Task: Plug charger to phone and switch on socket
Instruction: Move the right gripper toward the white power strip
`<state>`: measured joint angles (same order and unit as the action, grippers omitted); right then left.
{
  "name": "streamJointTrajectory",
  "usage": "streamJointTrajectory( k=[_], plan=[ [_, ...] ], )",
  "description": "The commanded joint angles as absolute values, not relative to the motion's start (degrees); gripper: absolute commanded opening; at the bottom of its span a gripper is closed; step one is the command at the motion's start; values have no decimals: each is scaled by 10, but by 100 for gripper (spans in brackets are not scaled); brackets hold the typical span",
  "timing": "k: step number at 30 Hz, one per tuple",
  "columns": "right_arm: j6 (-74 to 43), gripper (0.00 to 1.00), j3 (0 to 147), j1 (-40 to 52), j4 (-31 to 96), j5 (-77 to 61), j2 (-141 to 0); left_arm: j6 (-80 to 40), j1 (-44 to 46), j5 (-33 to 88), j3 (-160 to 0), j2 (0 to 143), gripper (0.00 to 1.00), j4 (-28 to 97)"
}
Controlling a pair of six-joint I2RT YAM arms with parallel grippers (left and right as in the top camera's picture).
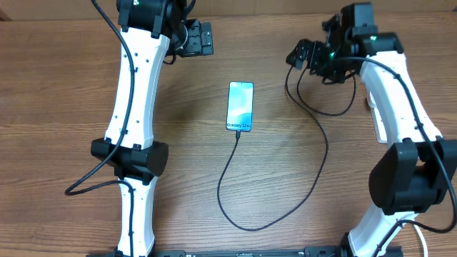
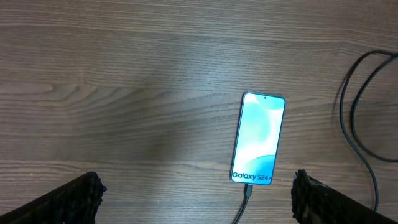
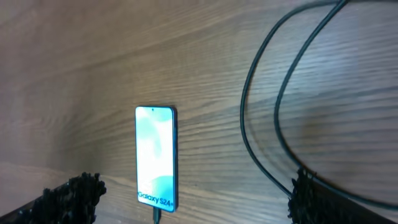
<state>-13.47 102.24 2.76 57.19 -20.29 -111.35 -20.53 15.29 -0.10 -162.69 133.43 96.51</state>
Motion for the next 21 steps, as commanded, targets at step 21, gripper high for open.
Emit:
streamJointTrajectory(
  k=[21],
  plan=[
    [-101,100,1092,-128,616,-235,-1089,-193,154,-10,-1628,1340,100,968]
  ],
)
